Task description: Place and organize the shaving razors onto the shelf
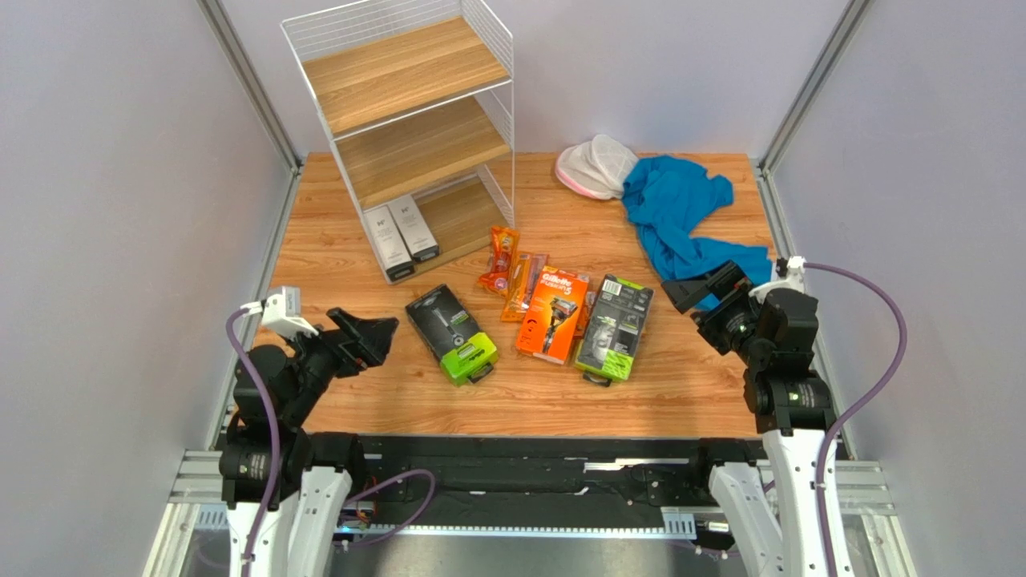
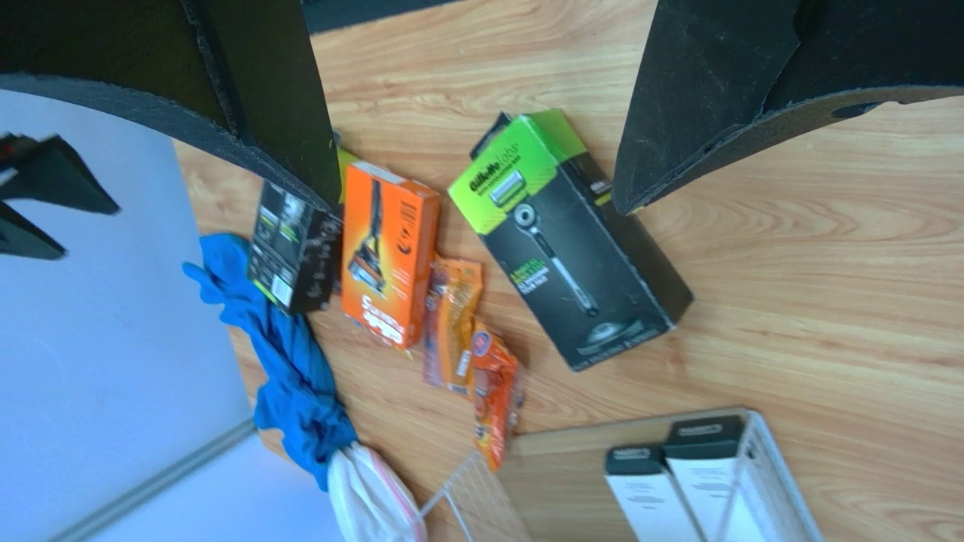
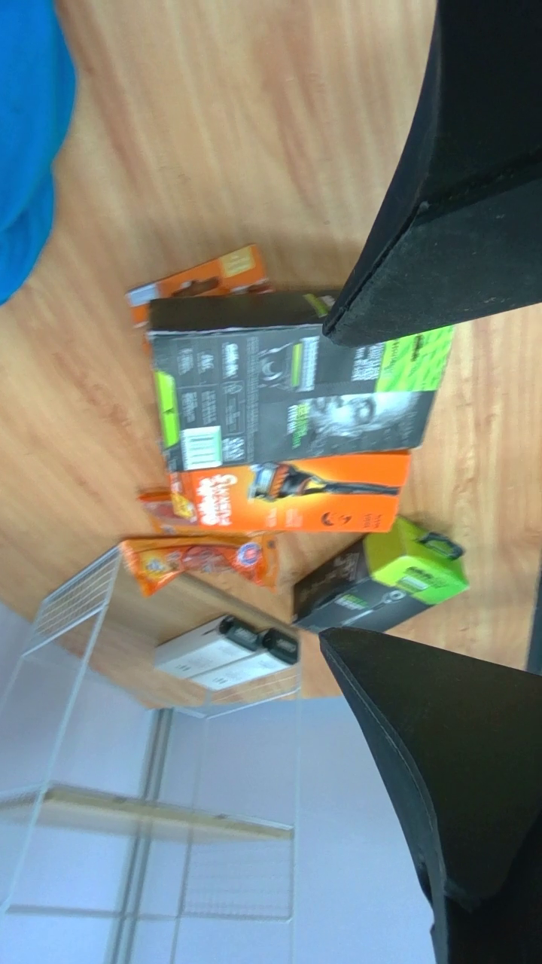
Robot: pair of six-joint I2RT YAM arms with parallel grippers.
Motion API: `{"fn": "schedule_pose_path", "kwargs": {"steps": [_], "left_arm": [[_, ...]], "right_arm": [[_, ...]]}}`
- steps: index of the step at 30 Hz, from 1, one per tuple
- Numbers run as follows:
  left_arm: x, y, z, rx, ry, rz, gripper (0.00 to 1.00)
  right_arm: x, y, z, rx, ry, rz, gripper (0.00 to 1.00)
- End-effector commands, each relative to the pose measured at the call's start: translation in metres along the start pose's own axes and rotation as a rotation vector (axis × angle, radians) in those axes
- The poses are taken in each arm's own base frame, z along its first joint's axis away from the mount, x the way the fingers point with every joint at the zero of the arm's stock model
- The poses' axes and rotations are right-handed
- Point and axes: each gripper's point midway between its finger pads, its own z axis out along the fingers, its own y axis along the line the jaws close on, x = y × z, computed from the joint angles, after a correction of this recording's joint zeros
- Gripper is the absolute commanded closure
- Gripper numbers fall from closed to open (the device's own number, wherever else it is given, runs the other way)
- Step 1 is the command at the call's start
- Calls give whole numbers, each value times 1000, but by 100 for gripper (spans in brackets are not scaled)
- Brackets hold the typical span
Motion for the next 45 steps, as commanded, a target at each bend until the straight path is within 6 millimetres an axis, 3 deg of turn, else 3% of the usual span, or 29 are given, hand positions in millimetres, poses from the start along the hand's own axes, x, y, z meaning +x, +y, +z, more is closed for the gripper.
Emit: {"fn": "schedule_pose_path", "kwargs": {"steps": [1, 3, 9, 17, 23, 30, 35, 41, 43, 44, 45], "left_arm": [[3, -25, 4, 94, 125, 16, 1], [-2, -32, 7, 102, 160, 21, 1], [24, -35, 32, 86, 453, -108, 1], [46, -35, 27, 164, 510, -68, 4], [57, -49, 35, 196, 563, -28, 3], [80, -94, 57, 273, 683, 64, 1], [101, -132, 76, 346, 767, 124, 1], [136, -173, 117, 392, 856, 165, 1], [137, -189, 126, 423, 862, 163, 1], [152, -193, 133, 422, 897, 170, 1], [148, -207, 138, 451, 887, 174, 1]], "right_arm": [[29, -7, -10, 10, 145, -20, 0], [39, -12, -8, 6, 178, -23, 0], [57, -28, 1, 16, 259, -52, 0], [86, -58, 1, 61, 338, -65, 0], [95, -62, 9, 65, 374, -17, 0], [116, -74, 22, 60, 439, 70, 0], [116, -80, 30, 67, 428, 74, 0], [114, -83, 43, 75, 417, 91, 0], [113, -86, 49, 86, 418, 96, 0], [114, -87, 51, 93, 419, 102, 0], [114, -89, 53, 102, 423, 108, 0]]}}
